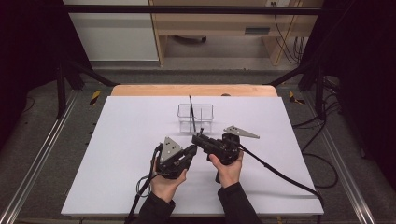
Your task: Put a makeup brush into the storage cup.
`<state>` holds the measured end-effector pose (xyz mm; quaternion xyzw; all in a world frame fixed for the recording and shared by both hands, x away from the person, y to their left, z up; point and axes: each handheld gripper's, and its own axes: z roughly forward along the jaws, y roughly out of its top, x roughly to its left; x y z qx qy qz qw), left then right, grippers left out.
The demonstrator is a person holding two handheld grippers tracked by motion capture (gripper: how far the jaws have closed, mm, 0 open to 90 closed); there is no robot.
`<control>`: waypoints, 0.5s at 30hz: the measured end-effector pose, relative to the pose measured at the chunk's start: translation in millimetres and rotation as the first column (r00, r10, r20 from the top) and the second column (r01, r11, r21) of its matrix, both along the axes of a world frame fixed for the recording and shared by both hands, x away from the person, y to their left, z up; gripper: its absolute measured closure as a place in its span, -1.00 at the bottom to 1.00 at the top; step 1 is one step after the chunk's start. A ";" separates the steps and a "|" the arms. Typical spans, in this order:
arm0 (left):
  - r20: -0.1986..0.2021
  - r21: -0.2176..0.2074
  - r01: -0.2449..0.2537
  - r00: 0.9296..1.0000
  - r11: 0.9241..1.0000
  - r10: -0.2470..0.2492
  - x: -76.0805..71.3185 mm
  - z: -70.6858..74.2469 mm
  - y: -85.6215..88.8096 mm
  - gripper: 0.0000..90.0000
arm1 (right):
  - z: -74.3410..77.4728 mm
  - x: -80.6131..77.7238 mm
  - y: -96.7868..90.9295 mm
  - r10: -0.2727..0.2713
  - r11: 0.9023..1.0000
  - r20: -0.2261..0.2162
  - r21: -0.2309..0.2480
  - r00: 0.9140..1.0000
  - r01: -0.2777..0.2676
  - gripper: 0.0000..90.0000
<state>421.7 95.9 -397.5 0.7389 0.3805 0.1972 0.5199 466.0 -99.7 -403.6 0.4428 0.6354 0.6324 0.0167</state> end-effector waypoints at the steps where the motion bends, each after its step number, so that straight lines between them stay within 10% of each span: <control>1: 0.000 0.000 0.000 1.000 1.000 0.000 0.0 0.0 0.1 0.85 | -0.1 0.1 -0.1 -0.001 1.000 0.001 0.001 1.000 0.001 0.60; 15: 0.007 0.001 -0.006 1.000 1.000 0.006 -0.4 0.1 0.0 0.85 | 0.3 0.3 -0.3 0.009 1.000 -0.011 0.021 1.000 -0.009 0.81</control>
